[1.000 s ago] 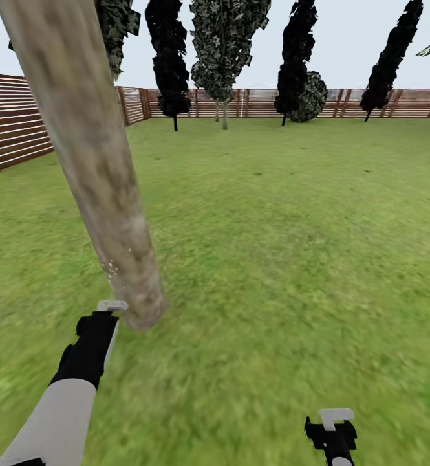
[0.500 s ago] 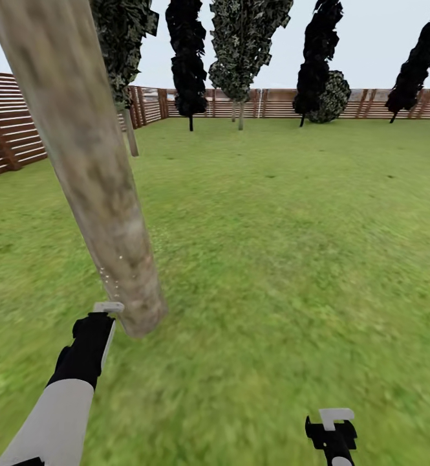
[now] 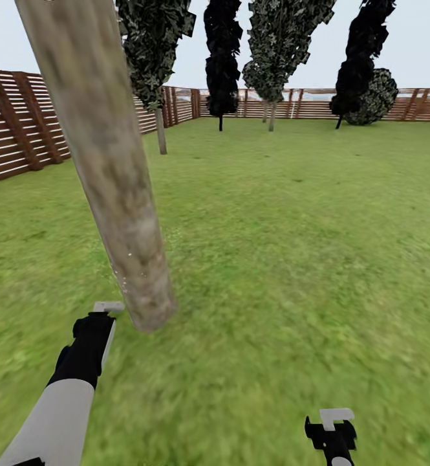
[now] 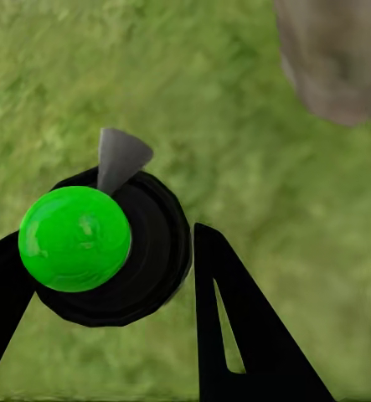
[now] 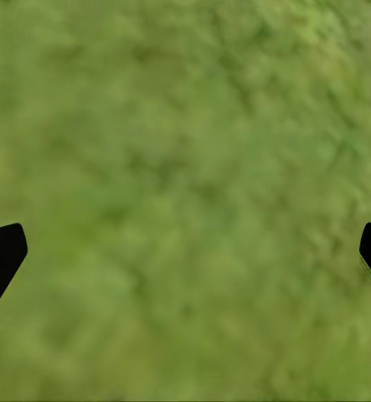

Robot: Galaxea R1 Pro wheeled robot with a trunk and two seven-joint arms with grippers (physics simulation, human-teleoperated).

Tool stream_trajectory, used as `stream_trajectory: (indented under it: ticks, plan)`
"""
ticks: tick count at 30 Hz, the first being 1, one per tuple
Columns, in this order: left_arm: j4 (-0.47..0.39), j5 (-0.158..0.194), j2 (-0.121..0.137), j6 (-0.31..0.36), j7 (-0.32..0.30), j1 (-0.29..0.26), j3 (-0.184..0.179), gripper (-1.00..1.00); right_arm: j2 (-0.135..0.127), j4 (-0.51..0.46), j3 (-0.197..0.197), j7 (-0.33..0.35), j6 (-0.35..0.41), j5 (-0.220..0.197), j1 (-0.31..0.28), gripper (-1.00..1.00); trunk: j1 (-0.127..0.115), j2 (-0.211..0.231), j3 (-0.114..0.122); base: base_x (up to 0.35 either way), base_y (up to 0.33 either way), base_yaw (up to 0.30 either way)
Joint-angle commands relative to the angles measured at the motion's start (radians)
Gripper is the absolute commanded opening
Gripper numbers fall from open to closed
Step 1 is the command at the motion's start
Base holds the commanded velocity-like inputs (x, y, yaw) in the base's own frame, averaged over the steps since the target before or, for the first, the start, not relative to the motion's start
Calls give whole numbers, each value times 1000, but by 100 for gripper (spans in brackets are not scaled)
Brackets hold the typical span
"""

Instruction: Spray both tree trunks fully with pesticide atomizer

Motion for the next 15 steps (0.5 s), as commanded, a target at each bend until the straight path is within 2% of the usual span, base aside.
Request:
stream_trajectory:
  ticks: [1,10,15]
  plan:
    - [-1,1,-1,3,3,-1,2,-100,0,2,-8,-3,-4,11,-1,100,0,0,-1,0,-279,277]
    - [-1,1,-3,3,3,-1,2,-100,0,2,-8,-2,-4,11,-1,100,0,0,-1,17,-279,275]
    - [-1,3,-3,3,4,-1,2,-100,-2,1,-8,-2,-4,11,-1,100,0,0,-1,104,-279,53]
